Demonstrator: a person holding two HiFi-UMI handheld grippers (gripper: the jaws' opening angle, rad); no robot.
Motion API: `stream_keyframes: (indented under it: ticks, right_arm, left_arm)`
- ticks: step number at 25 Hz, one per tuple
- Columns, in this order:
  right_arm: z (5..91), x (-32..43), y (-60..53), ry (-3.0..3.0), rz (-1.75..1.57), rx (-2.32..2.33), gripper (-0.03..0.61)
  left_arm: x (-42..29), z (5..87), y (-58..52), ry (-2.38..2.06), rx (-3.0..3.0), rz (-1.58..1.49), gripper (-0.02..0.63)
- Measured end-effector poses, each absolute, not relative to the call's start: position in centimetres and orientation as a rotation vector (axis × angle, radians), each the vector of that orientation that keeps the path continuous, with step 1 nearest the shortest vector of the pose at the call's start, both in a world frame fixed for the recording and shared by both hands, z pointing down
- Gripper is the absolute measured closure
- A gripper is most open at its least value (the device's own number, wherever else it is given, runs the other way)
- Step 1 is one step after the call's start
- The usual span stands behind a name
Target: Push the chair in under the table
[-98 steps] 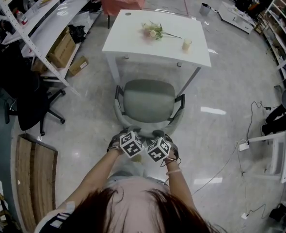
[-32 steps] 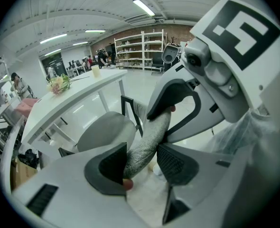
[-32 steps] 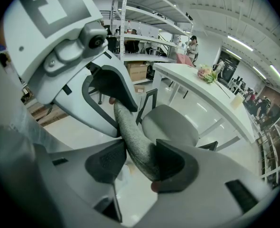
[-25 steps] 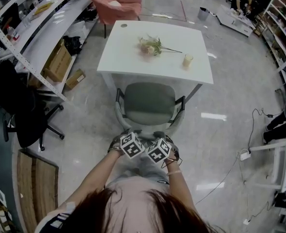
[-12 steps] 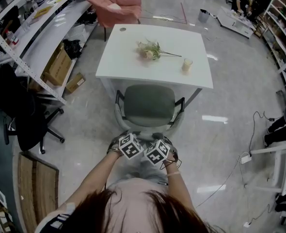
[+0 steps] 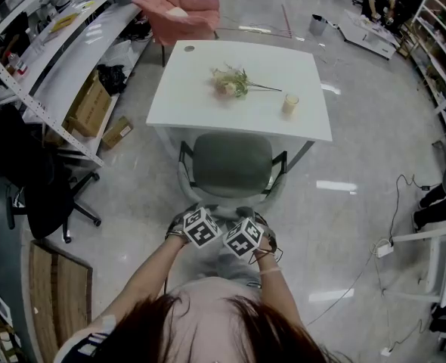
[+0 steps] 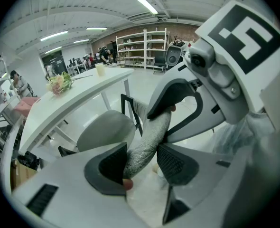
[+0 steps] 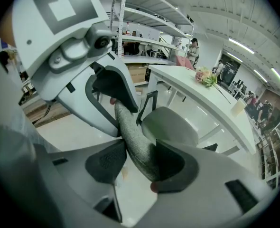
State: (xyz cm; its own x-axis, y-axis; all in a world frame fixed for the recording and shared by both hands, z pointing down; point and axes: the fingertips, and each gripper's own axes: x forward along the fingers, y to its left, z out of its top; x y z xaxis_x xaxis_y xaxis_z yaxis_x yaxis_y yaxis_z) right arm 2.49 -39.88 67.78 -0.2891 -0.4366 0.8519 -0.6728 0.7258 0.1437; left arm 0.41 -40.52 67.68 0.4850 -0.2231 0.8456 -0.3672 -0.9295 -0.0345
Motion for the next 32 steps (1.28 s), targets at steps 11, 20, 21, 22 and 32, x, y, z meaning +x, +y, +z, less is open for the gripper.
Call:
stream_keyframes:
  ticks: [11, 20, 21, 22, 32]
  right_arm:
    - [67.9, 3.2, -41.9, -1.938, 0.289, 0.847, 0.379]
    - [68.0, 3.5, -43.5, -1.940, 0.285, 0.847, 0.379]
    - [68.0, 3.5, -43.6, -1.940, 0.287, 0.846, 0.379]
    - [68.0, 3.6, -43.7, -1.941, 0.289, 0.844, 0.379]
    - [68.3, 4.0, -45.1, -1.947, 0.293, 0.846, 0.379]
  left_arm:
    - [1.1, 67.8, -42.5, -0.521, 2.572, 1.427, 0.413]
    - [1.4, 68.0, -44.0, -0.527, 2.570, 1.428, 0.413]
    - [1.4, 68.0, -44.1, -0.526, 2.568, 1.429, 0.413]
    - [1.5, 68.0, -44.2, -0.525, 2.567, 1.429, 0.413]
    - [2.1, 68.3, -45.8, -0.522, 2.563, 1.433, 0.413]
